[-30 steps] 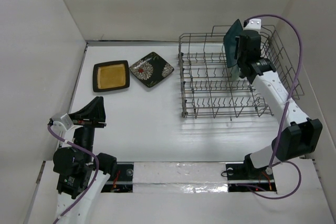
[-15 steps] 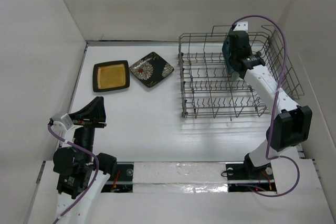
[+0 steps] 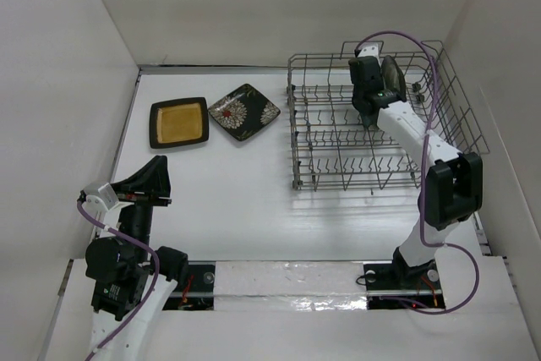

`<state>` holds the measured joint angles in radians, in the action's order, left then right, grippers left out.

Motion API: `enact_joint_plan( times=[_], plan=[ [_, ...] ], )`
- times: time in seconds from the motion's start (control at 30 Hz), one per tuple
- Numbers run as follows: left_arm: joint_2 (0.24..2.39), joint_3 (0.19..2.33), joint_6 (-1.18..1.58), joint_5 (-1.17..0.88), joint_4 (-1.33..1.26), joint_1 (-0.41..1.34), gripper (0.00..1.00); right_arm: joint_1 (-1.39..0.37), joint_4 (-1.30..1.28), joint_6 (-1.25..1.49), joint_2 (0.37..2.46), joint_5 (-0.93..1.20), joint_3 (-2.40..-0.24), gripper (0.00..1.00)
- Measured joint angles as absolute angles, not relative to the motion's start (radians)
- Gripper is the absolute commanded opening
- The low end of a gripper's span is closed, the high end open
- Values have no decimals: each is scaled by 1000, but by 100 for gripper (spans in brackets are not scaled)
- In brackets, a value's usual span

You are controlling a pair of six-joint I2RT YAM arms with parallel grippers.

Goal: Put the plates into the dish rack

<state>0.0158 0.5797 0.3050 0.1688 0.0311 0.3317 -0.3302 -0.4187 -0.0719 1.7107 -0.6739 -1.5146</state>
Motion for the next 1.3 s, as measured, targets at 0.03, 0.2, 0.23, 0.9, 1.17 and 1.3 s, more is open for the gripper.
enact_joint_plan(
  times=[0.03, 0.2, 0.23, 0.9, 1.17, 1.3],
  plan=[
    [16, 580, 305, 169, 31, 332, 14, -333, -418, -75, 1716, -678, -1515, 0],
    [16, 580, 305, 168, 31, 332, 14, -340, -418, -80, 1717, -690, -1515, 0],
    [16, 580, 305, 168, 31, 332, 14, -341, -418, -80, 1718, -690, -1515, 0],
    [16, 580, 305, 165, 31, 332, 14, -346, -373, 9, 1703, -706, -1518, 56],
    [16, 580, 305, 165, 31, 332, 14, -368, -347, 58, 1523, -645, -1517, 61],
    [16, 580, 305, 164, 31, 332, 14, -461, -303, 72, 1444, -606, -1517, 30]
  ],
)
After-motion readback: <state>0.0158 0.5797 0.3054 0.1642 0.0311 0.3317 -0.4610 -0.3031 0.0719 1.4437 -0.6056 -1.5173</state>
